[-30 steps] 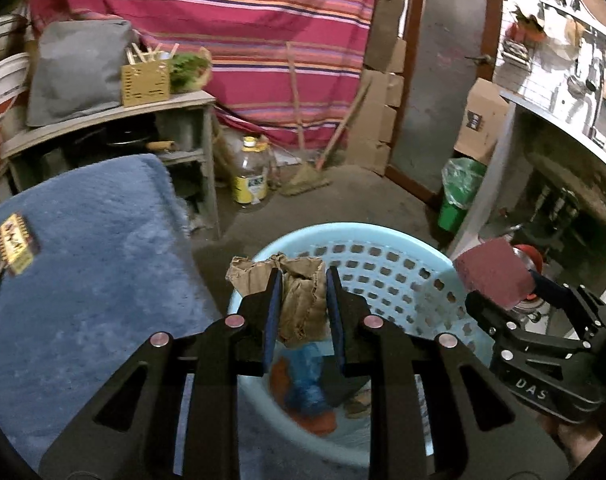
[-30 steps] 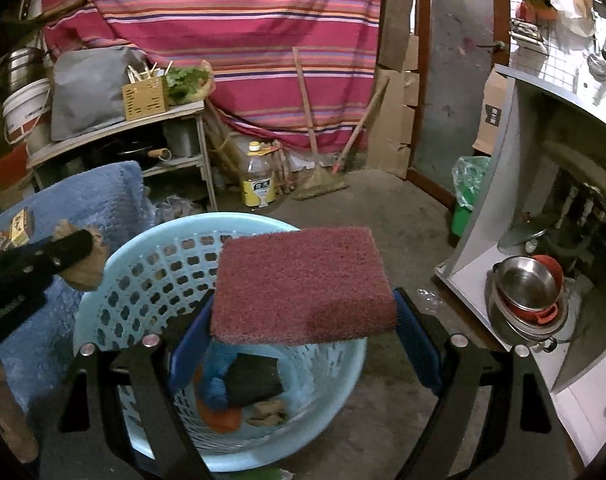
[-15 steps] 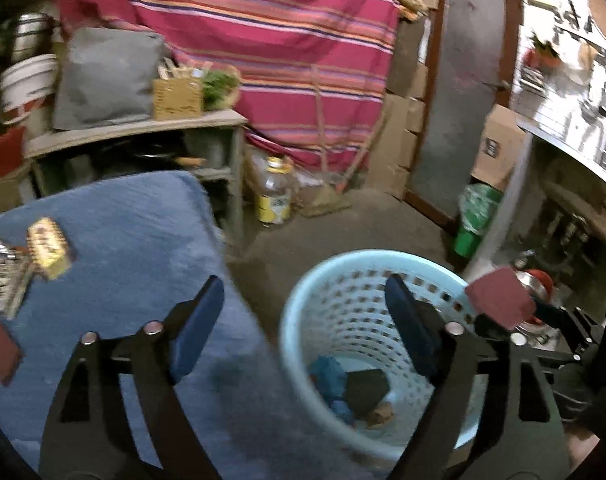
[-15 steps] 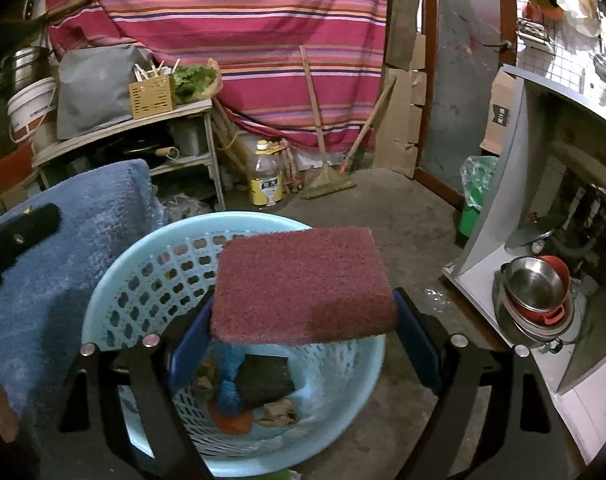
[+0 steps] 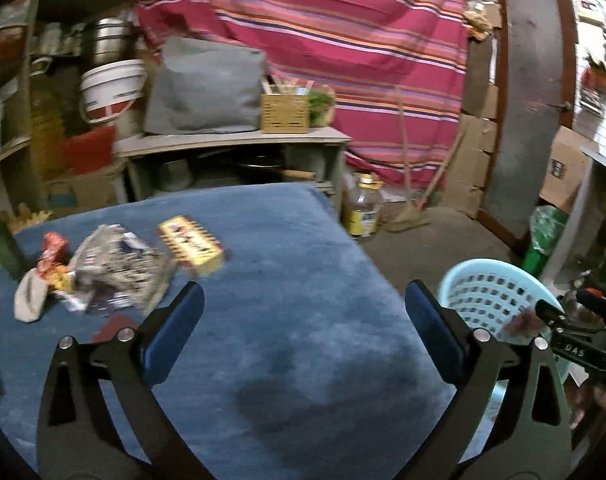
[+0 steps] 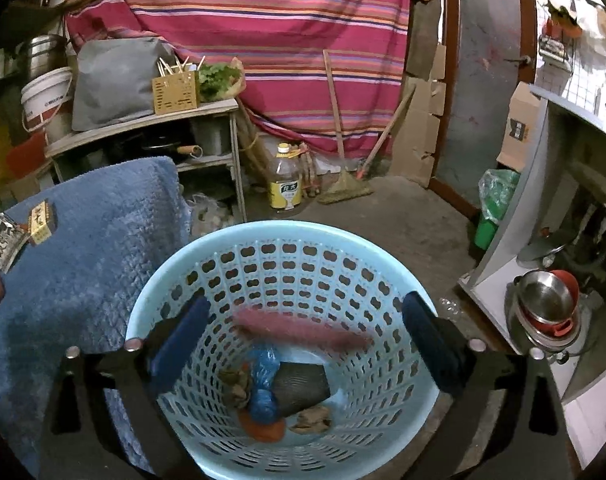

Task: Collect trash

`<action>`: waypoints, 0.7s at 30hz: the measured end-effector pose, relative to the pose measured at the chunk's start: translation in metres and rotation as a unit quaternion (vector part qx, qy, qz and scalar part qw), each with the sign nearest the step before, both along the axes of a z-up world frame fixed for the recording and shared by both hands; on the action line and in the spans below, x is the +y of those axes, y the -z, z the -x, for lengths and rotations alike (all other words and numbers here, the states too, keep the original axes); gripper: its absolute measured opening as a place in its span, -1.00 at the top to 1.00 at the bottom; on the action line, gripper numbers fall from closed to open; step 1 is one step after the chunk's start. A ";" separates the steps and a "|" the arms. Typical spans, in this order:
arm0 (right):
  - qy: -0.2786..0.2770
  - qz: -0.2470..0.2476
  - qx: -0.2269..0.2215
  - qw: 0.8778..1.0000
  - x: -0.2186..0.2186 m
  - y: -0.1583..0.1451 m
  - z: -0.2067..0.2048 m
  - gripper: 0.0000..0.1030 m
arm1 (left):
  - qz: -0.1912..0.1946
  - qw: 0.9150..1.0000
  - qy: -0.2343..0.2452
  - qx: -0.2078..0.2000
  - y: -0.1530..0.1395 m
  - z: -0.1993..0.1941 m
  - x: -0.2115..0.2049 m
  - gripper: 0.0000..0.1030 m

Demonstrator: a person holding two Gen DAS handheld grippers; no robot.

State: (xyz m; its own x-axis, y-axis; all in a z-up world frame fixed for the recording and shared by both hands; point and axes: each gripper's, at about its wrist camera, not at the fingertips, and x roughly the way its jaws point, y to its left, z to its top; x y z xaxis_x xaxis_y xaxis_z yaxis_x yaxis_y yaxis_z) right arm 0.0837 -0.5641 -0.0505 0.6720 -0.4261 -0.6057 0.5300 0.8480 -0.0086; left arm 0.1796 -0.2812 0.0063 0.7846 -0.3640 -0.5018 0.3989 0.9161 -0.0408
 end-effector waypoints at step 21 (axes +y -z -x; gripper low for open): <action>-0.120 -0.017 -0.039 0.992 0.155 -0.031 -0.073 -0.86 | -0.042 0.987 -0.156 -0.011 0.004 -0.020 0.199 -0.89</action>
